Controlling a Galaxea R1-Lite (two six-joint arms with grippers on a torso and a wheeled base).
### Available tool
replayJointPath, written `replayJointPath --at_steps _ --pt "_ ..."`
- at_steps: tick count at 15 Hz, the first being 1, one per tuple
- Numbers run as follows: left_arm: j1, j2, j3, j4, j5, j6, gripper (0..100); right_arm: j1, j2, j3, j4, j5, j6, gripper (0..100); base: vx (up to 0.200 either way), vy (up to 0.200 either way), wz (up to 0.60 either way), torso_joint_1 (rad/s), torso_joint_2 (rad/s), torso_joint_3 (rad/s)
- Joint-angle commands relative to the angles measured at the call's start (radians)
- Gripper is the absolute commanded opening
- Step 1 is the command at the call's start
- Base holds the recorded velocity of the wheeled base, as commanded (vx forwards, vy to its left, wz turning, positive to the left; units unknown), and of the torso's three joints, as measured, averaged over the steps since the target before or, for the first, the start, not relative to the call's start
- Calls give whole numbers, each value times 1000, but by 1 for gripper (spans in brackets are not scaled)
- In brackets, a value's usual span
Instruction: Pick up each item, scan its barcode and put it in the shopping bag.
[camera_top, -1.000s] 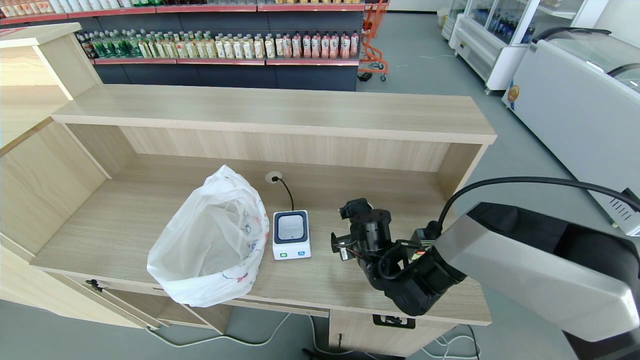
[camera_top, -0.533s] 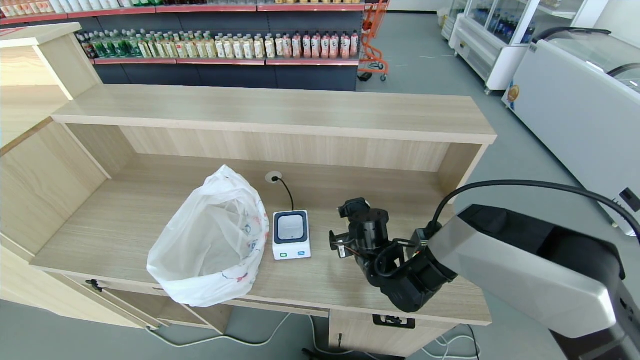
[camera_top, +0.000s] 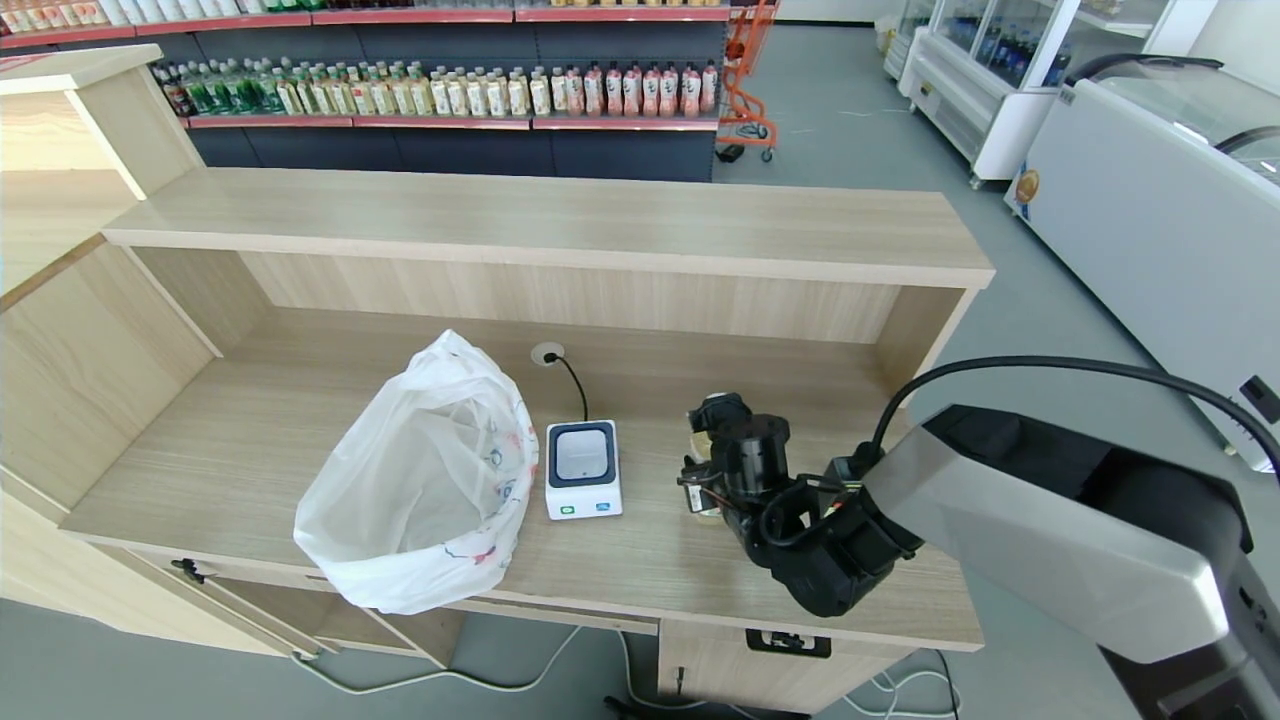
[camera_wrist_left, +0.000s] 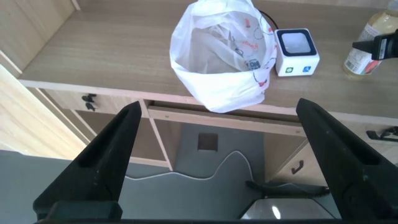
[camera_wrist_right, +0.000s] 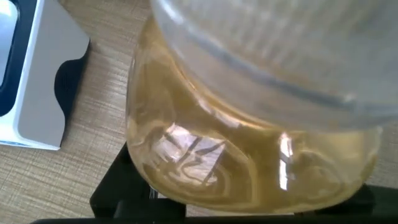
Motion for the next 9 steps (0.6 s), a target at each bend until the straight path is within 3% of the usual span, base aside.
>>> replayJointPath --at_steps 1,5,7,9 --pt "0 0 0 0 0 0 100 -1 -15 12 -2 -1 -1 0 0 0 0 0 0 0" --pt "0 0 0 0 0 0 100 -10 -64 40 -4 3 13 0 0 0 0 0 0 0" --pt "0 0 0 0 0 0 100 -25 -228 109 14 22 145 0 0 0 0 0 0 0" --pt "0 0 0 0 0 0 100 -70 -439 166 117 140 271 0 0 0 0 0 0 0"
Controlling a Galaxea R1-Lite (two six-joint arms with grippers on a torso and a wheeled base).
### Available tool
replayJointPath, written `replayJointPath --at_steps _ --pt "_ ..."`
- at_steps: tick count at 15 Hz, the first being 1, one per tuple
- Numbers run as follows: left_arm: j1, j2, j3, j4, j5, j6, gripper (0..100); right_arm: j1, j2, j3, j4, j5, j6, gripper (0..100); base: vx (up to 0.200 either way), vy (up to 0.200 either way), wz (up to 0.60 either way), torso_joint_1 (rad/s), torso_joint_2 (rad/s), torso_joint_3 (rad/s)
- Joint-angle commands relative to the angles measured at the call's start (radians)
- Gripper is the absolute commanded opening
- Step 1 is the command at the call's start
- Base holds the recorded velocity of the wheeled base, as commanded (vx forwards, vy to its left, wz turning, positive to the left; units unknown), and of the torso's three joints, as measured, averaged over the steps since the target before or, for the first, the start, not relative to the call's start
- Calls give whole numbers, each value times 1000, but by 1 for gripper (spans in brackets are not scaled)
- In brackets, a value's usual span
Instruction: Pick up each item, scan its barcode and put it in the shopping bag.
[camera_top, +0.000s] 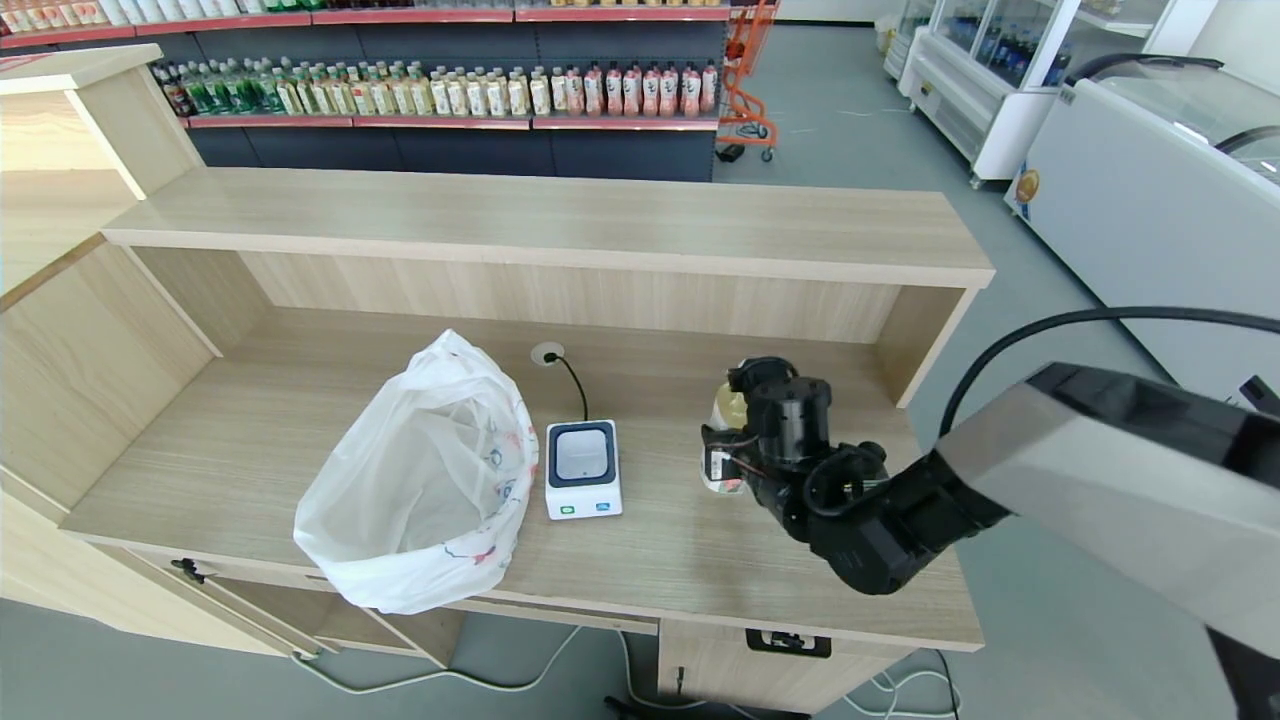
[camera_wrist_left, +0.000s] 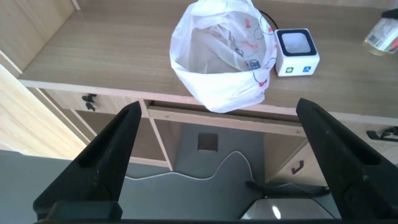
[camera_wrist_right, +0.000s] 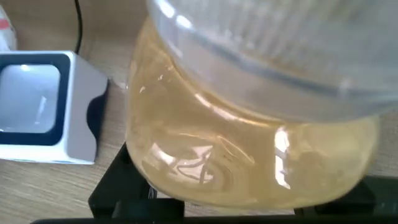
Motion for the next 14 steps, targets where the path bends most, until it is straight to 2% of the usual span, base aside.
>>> replayJointPath --at_steps 1,2,5,8,11,14 --pt "0 0 0 0 0 0 100 -48 -373 83 153 167 184 0 0 0 0 0 0 0" --pt "0 0 0 0 0 0 100 -51 -484 94 228 246 236 0 0 0 0 0 0 0" --pt "0 0 0 0 0 0 100 -60 -915 193 429 644 364 0 0 0 0 0 0 0" --pt "0 0 0 0 0 0 100 -57 -1133 304 521 879 367 0 0 0 0 0 0 0" --pt "0 0 0 0 0 0 100 -22 -1196 325 533 1014 408 0 0 0 0 0 0 0" --pt "0 0 0 0 0 0 100 74 -1193 321 535 1048 414 0 0 0 0 0 0 0"
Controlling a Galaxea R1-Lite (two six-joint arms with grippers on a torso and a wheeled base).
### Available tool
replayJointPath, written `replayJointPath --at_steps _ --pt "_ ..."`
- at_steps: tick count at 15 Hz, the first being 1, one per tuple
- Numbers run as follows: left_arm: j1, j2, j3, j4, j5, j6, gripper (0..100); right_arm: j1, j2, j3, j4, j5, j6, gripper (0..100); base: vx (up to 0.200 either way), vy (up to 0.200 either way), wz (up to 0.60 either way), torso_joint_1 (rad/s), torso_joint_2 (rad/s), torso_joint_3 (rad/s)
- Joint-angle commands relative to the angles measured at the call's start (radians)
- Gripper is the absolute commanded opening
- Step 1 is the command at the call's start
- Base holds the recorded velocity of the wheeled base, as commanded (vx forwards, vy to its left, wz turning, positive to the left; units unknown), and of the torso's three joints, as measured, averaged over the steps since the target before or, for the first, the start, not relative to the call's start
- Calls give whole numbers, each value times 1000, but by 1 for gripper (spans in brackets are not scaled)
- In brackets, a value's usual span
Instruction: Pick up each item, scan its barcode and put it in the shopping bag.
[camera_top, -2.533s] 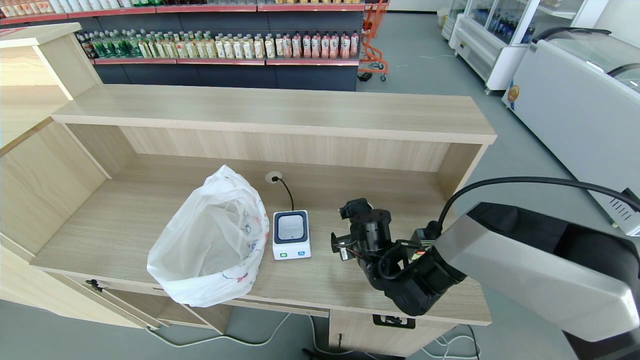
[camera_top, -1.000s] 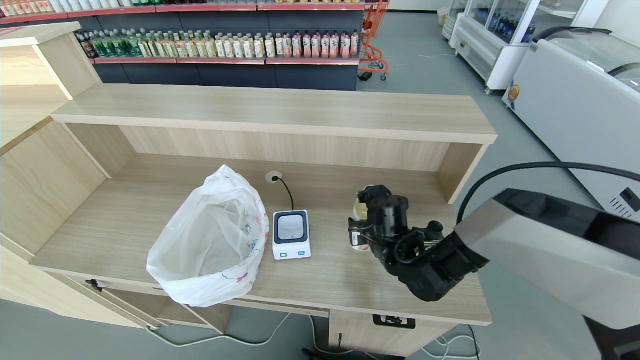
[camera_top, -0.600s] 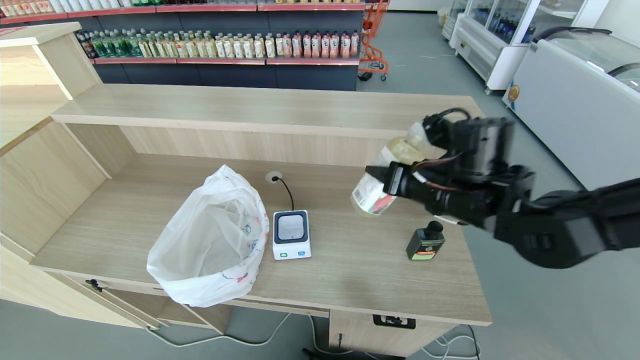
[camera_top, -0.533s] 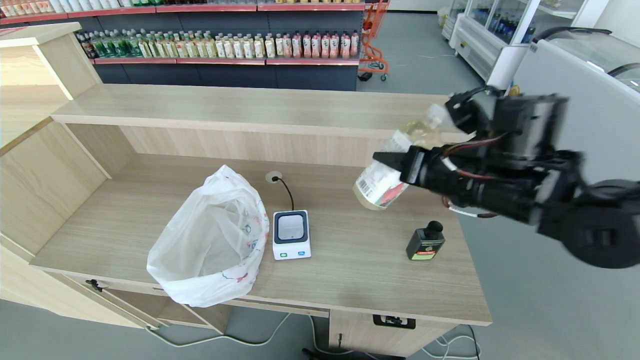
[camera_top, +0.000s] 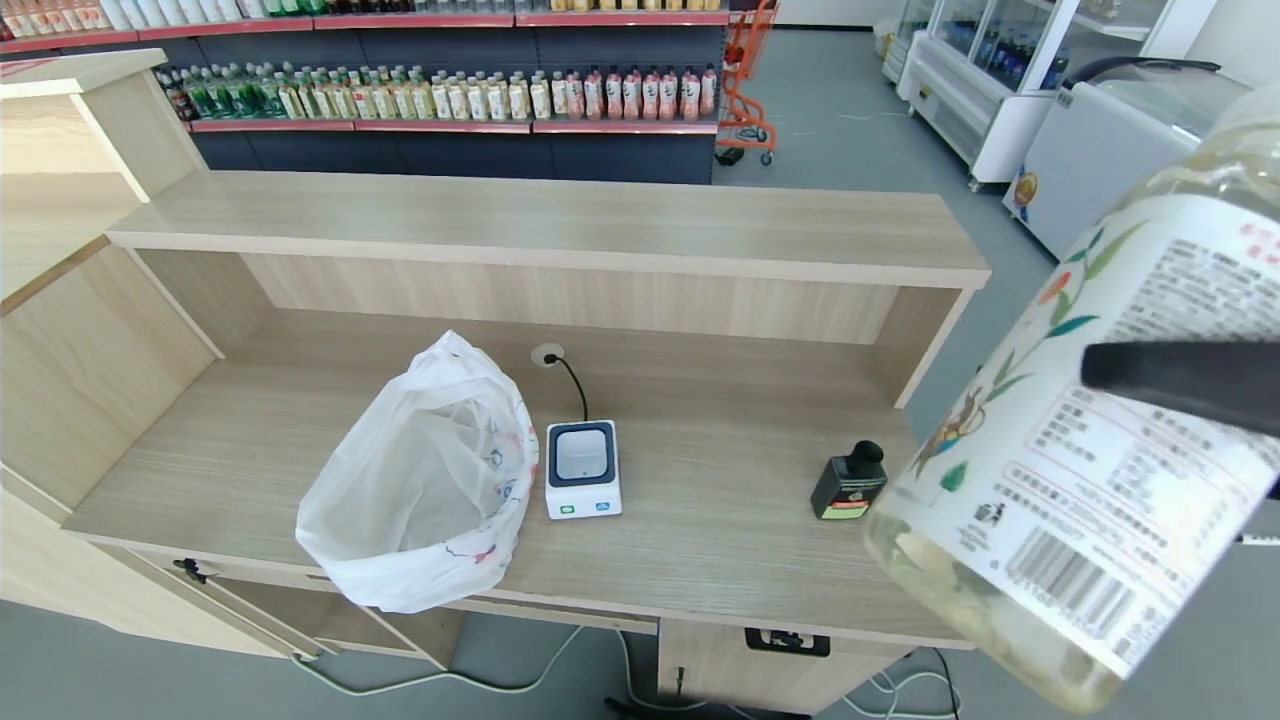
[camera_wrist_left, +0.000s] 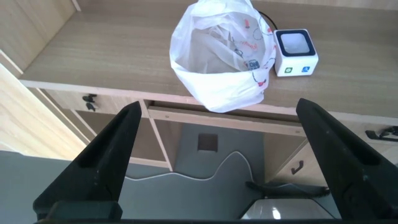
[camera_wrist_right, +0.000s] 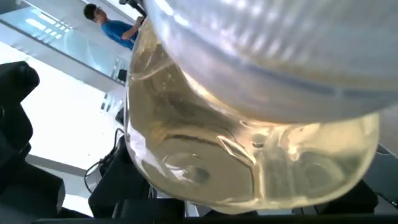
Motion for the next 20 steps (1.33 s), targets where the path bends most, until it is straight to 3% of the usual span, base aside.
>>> replayJointPath --at_steps 1,20 --pt "0 0 0 0 0 0 100 61 -38 8 2 3 0 0 0 0 0 0 0 0" --pt "0 0 0 0 0 0 100 73 -81 32 45 4 3 0 0 0 0 0 0 0"
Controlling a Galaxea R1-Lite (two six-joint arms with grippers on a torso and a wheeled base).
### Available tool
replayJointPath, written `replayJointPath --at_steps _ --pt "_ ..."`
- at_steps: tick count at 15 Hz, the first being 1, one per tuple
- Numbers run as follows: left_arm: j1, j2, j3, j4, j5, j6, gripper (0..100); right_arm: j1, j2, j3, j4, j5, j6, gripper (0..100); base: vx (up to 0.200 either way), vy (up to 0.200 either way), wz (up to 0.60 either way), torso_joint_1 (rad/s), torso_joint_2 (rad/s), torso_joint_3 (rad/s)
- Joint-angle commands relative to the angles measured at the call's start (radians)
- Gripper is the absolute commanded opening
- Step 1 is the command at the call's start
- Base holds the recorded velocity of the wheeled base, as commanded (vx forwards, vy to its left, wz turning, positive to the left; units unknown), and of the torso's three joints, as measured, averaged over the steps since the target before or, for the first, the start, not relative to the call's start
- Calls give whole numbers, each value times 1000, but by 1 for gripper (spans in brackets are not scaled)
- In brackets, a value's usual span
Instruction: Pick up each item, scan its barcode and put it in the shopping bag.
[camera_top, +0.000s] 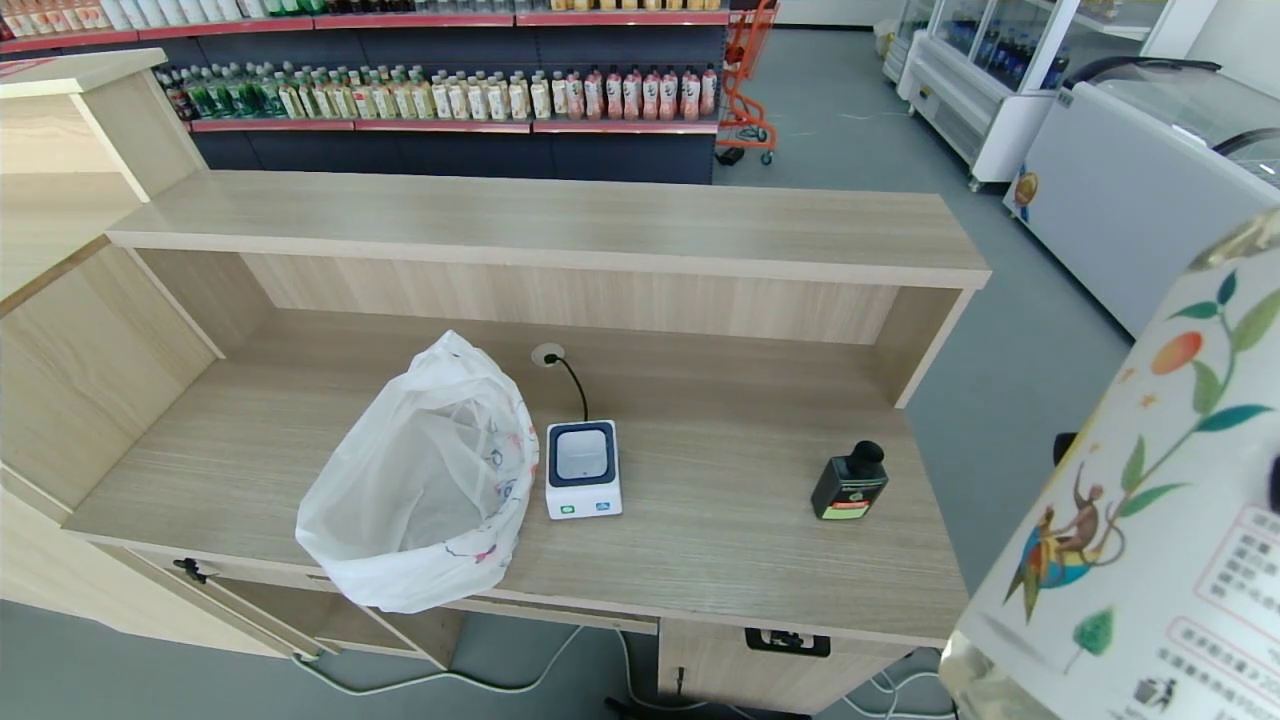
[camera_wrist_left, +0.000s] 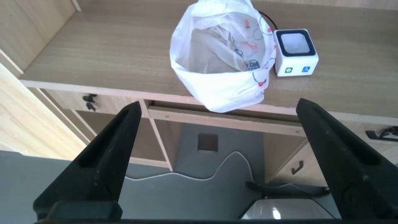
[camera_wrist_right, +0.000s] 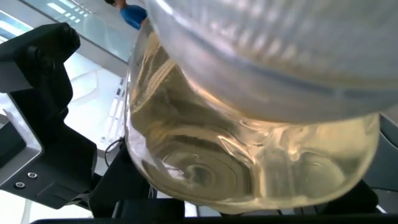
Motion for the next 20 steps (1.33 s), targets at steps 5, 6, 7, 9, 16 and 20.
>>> replayJointPath --at_steps 5,6,7,9,16,20 --pt "0 0 0 0 0 0 100 -6 -12 -3 1 -2 0 0 0 0 0 0 0 0" --pt "0 0 0 0 0 0 100 -7 -8 -7 1 -3 -1 0 0 0 0 0 0 0" --pt "0 0 0 0 0 0 100 -26 -4 -10 -1 -8 -6 0 0 0 0 0 0 0" --pt "0 0 -2 0 0 0 100 -107 24 -3 -1 -92 -121 0 0 0 0 0 0 0" --pt "0 0 0 0 0 0 100 -291 87 105 -5 -1011 -774 0 0 0 0 0 0 0" --pt "0 0 0 0 0 0 100 -293 8 175 -4 -1126 -909 0 0 0 0 0 0 0"
